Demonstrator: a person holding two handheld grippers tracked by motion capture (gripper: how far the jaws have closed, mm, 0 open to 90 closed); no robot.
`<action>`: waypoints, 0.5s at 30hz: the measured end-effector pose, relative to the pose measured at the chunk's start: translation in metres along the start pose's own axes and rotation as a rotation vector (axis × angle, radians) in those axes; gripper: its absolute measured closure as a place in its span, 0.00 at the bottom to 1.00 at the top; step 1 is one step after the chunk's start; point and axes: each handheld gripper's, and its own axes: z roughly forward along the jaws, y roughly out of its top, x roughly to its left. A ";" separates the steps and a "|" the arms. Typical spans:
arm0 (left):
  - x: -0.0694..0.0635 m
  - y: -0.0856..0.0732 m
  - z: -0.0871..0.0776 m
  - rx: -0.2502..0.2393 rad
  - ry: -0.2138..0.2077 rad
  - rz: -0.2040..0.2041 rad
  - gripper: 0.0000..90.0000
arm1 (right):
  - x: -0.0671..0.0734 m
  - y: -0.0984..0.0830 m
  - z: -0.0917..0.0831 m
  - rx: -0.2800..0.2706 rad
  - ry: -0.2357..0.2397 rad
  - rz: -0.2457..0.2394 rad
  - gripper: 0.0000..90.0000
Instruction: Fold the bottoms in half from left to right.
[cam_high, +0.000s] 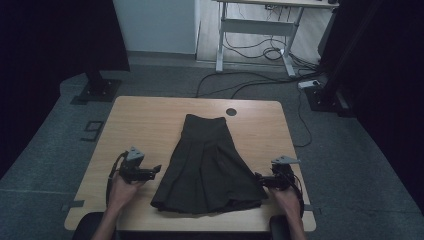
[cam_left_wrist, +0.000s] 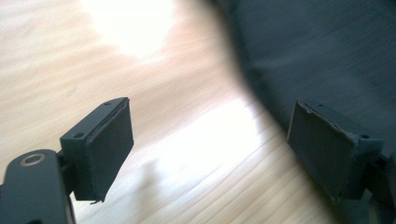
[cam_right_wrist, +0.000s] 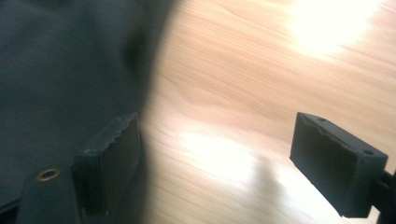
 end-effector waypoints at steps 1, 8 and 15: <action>0.003 -0.003 0.002 0.020 0.010 0.001 0.16 | -0.004 -0.005 0.001 0.009 -0.016 0.008 0.17; 0.001 -0.010 0.022 0.080 0.001 0.043 0.13 | -0.008 -0.016 0.013 0.035 -0.050 0.004 0.06; 0.001 -0.010 0.022 0.081 0.003 0.039 0.12 | -0.010 -0.019 0.015 0.026 -0.068 0.020 0.00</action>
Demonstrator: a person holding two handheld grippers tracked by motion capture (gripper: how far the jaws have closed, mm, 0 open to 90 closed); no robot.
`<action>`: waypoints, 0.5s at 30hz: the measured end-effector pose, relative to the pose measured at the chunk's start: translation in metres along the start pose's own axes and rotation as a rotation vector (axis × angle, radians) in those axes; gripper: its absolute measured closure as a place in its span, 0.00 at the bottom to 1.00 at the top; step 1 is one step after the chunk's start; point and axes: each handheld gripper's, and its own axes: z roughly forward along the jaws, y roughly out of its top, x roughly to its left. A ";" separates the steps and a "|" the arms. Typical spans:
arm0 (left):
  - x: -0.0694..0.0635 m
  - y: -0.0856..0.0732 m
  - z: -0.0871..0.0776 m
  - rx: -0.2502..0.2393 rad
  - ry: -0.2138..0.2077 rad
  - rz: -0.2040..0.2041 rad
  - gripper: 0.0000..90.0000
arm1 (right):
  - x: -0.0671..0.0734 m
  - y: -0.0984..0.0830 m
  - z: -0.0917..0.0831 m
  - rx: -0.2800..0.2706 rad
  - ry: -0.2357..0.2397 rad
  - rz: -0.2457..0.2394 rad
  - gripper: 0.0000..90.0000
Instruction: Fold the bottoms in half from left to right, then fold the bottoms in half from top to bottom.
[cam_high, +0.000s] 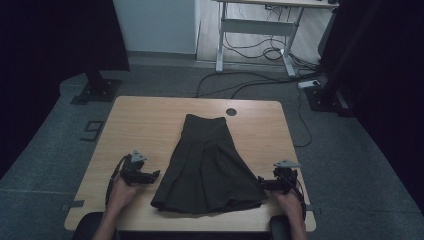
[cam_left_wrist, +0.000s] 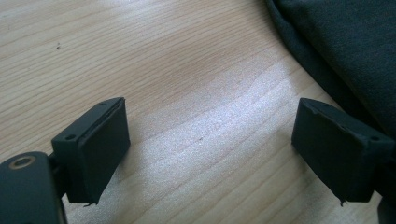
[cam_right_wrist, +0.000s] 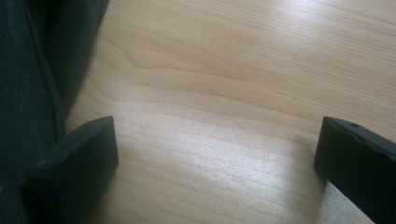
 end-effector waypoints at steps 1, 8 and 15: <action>0.000 0.000 0.000 0.000 0.000 0.000 0.12 | 0.000 0.000 0.000 0.000 -0.001 0.001 0.00; 0.000 0.000 0.000 0.002 0.003 -0.005 0.12 | 0.000 0.000 0.000 0.000 -0.004 0.001 0.00; 0.000 0.000 0.000 0.002 0.005 -0.008 0.11 | 0.000 0.000 0.000 0.000 -0.003 0.001 0.00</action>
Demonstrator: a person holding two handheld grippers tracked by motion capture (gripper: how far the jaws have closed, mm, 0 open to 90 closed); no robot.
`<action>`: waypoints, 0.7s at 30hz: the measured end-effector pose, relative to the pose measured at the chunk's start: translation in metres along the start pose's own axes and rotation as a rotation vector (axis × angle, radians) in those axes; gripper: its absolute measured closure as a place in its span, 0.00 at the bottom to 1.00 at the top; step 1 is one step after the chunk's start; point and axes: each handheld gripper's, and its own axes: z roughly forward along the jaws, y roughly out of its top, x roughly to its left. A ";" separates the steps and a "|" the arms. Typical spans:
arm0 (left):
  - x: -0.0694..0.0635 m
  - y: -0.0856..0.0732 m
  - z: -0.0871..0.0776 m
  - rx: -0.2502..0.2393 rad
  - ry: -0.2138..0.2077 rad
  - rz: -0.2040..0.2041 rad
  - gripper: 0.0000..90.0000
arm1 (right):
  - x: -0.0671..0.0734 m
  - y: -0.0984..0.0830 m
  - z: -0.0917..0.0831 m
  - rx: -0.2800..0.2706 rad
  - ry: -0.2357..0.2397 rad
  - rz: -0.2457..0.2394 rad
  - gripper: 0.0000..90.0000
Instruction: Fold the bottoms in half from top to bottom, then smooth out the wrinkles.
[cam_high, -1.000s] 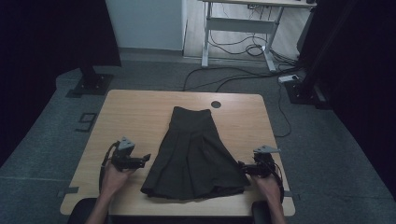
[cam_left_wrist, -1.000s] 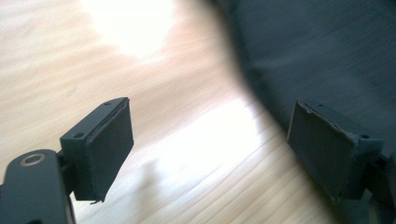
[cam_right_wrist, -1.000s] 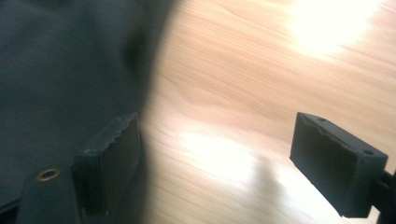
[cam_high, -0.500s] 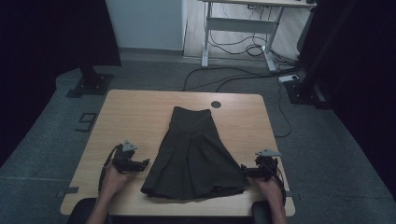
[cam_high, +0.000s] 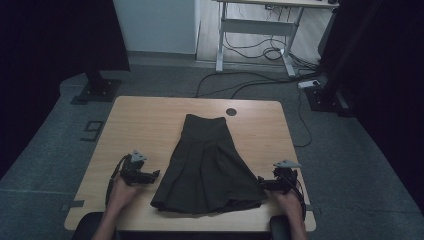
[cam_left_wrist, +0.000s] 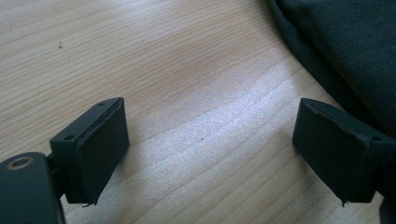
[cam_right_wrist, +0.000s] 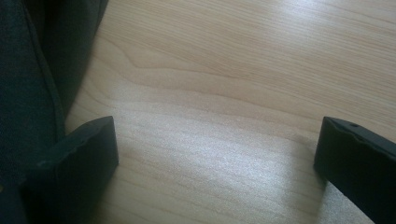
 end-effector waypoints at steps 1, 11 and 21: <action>0.000 0.000 0.000 0.000 0.002 -0.002 0.11 | 0.000 0.000 0.000 0.000 0.000 0.000 0.00; -0.003 0.016 -0.007 -0.031 -0.023 -0.003 0.10 | 0.000 0.011 -0.004 0.033 0.014 0.018 0.02; -0.023 0.052 0.004 -0.049 -0.081 0.071 0.07 | 0.017 0.045 -0.009 0.001 0.114 -0.012 0.03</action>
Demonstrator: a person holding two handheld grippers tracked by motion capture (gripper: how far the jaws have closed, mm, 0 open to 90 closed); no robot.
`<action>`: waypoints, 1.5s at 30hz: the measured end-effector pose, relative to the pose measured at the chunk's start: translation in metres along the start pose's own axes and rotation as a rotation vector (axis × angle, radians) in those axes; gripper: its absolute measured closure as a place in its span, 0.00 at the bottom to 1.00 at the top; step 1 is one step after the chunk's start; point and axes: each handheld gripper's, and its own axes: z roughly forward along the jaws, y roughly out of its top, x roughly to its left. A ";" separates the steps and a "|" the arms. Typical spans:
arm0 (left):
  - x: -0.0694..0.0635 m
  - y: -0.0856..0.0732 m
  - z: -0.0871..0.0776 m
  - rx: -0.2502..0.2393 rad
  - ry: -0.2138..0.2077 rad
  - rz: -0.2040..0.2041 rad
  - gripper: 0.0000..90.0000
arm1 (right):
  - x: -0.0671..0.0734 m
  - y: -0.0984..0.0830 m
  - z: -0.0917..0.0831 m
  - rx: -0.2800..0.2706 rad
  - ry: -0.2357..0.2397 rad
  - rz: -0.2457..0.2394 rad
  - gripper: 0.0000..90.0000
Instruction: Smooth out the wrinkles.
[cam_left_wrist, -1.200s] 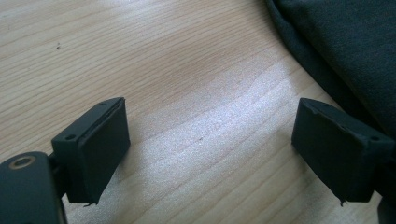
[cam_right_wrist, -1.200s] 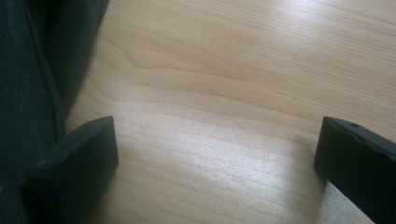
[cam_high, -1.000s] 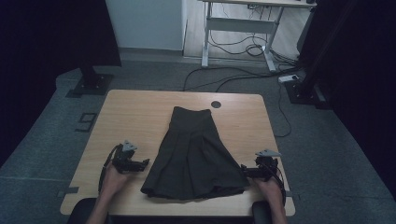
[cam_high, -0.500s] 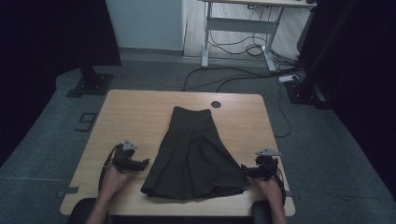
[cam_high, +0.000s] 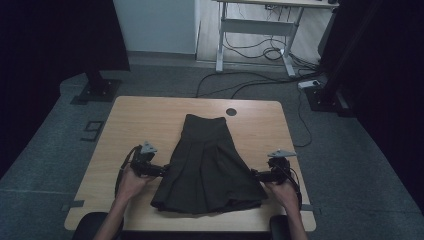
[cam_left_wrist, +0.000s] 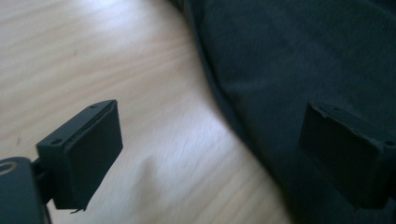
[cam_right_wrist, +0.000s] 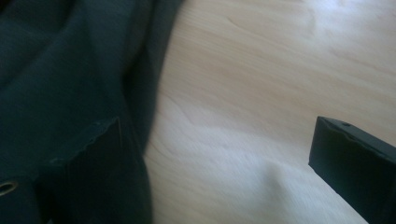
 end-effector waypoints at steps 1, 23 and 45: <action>-0.001 0.004 0.002 0.001 -0.001 0.002 0.08 | 0.002 0.005 0.001 -0.002 0.012 -0.003 0.03; -0.003 0.029 0.067 0.031 -0.008 -0.026 0.16 | 0.040 0.031 0.071 0.085 0.000 -0.085 0.07; -0.036 -0.018 0.016 0.023 -0.115 -0.023 0.16 | 0.074 -0.019 0.019 0.112 0.116 -0.118 0.08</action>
